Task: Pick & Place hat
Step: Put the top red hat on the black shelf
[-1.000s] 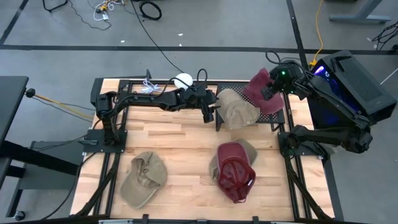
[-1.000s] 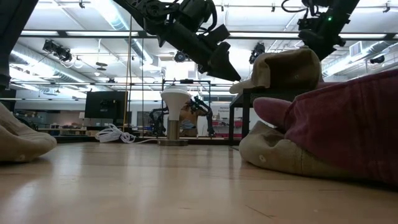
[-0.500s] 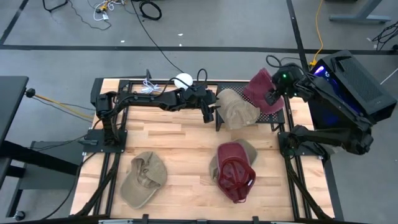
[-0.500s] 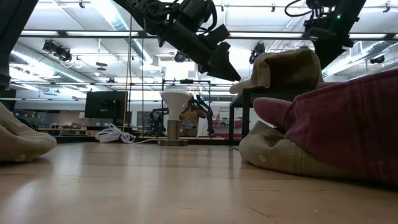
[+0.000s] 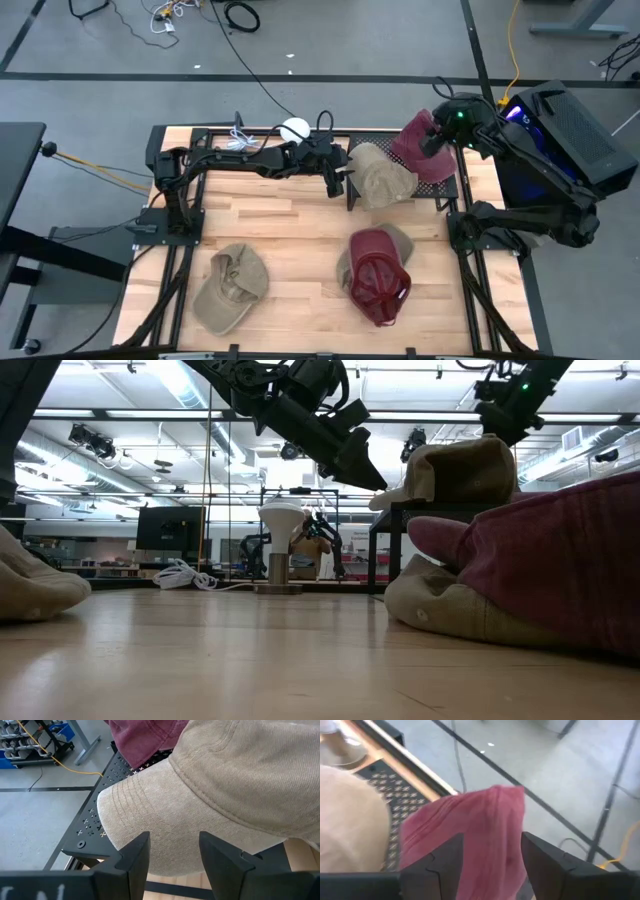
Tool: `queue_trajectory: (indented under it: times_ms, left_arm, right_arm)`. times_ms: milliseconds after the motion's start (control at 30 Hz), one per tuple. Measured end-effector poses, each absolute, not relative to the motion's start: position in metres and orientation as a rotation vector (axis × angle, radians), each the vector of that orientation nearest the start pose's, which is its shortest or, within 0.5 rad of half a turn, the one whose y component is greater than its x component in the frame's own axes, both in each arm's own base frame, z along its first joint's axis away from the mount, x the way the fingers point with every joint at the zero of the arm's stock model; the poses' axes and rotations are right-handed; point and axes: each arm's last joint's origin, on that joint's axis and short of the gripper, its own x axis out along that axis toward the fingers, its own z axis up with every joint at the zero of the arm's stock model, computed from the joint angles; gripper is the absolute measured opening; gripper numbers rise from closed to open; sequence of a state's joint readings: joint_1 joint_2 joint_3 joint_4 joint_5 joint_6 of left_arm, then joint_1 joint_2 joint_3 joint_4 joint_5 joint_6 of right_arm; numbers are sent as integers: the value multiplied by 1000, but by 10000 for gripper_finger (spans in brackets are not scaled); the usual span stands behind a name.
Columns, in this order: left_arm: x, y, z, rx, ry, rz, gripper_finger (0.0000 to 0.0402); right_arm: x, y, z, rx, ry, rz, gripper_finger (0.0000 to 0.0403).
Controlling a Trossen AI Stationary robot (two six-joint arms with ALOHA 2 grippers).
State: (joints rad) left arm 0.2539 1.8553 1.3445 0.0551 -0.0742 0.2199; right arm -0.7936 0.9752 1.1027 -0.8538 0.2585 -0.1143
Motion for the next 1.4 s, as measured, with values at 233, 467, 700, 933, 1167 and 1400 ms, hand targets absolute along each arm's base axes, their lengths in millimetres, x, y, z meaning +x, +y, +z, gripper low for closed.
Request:
queue_trajectory:
  times_ms: [233, 467, 700, 933, 1167, 1400]
  left_arm:
    - [410, 109, 247, 173, 489, 271, 177]
    - [410, 109, 247, 173, 489, 271, 177]
    - [410, 109, 247, 167, 488, 272, 177]
    - [410, 109, 247, 141, 484, 280, 177]
    - [410, 109, 247, 141, 483, 280, 177]
    - [410, 109, 247, 140, 483, 281, 177]
  right_arm:
    - [128, -157, 332, 106, 915, -978, 199]
    - [123, -163, 326, 142, 974, -993, 157]
    - [119, -157, 322, 208, 1012, -909, 15]
    - [107, -142, 326, 267, 1030, -926, 21]
    - [99, -131, 336, 271, 943, -938, 24]
    - [98, -130, 337, 251, 941, -933, 86]
